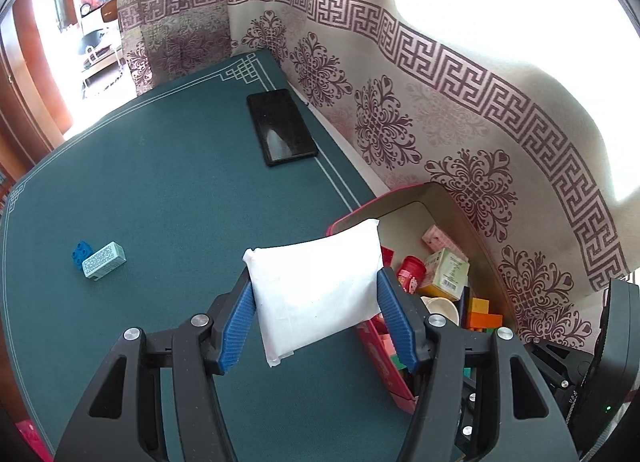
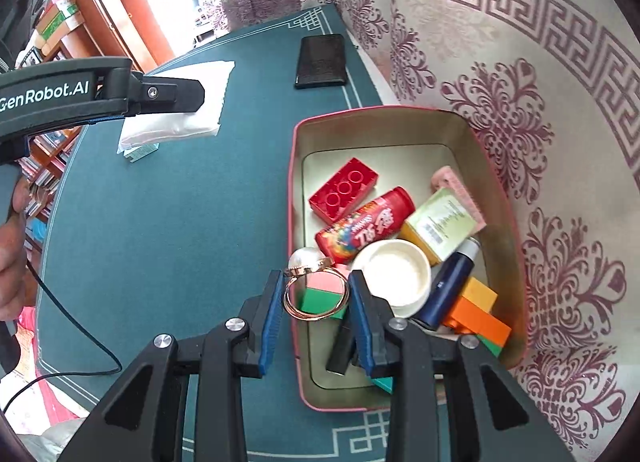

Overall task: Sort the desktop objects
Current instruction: 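Carry the white pad and gold ring over the tin box, then open both grippers to drop the pad and ring into the tin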

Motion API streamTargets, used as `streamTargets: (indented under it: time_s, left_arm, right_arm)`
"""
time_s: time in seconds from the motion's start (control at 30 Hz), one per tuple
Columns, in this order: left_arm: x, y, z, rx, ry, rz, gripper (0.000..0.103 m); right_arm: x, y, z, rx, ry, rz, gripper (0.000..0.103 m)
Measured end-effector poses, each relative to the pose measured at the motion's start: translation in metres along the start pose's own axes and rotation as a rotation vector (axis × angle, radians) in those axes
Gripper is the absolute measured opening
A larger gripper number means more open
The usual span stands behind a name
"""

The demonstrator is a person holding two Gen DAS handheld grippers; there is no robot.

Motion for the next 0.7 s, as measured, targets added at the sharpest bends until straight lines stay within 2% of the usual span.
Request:
streamTargets:
  time_s: [0.4,0.7]
  left_arm:
    - [-0.002,-0.008,-0.079,0.064,0.038,-0.013,0.063]
    - [-0.007,-0.014,-0.104,0.073,0.059,-0.017,0.063]
  right_arm:
    - [-0.034,0.012,-0.054,0.031,0.027,-0.049,0.036]
    - [-0.049,0.015,-0.068,0.026,0.020,-0.074,0.036]
Point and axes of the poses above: each gripper's, at about its wrist camera, not at the fingertips, and x roughly the way its jaws point, z to its left, y to its underside, the point moved 7 cm from there along x, roughly the way its jaws point, and after that the axes turned 11 degrees about x, right-handed, at the moved point
